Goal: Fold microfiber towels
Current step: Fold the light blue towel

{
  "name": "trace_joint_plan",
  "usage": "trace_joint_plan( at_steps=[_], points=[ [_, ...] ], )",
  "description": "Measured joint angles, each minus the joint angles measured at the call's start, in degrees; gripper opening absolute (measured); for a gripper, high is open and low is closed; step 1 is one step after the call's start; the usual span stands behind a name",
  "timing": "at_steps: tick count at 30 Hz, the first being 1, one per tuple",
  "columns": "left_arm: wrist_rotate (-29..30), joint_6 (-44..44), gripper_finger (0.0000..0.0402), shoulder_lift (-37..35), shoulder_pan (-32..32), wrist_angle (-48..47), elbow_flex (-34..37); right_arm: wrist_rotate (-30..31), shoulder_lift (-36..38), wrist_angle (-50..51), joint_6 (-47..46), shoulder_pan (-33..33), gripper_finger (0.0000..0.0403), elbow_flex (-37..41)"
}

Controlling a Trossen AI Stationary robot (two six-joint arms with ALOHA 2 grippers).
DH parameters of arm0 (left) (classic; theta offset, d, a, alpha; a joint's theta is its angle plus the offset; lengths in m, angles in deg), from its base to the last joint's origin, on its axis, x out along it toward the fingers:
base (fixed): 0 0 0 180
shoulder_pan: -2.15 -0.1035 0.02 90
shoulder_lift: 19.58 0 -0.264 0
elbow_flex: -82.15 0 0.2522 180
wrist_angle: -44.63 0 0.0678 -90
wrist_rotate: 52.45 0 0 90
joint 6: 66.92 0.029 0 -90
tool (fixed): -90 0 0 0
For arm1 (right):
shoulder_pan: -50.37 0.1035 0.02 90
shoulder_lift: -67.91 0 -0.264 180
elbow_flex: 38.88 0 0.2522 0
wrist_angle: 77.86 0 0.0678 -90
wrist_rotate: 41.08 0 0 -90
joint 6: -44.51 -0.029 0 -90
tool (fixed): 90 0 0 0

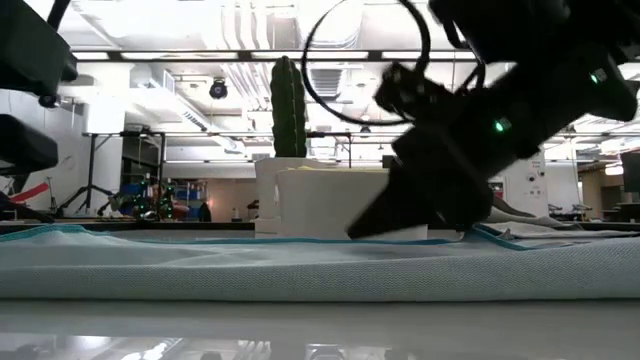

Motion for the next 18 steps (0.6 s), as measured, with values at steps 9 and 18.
trace_joint_plan(
  at_steps=[9, 18],
  points=[
    [-2.6, -1.7, 0.0006, -3.8, 0.9, -0.5, 0.4, 5.2, 0.4, 13.0, -9.9, 0.0, 0.0018, 0.2],
    [-1.1, -1.3, 0.0006, -10.3, 0.7, -2.5, 0.4, 4.7, 0.8, 13.4, -7.9, 0.5, 0.0018, -0.8]
  ],
)
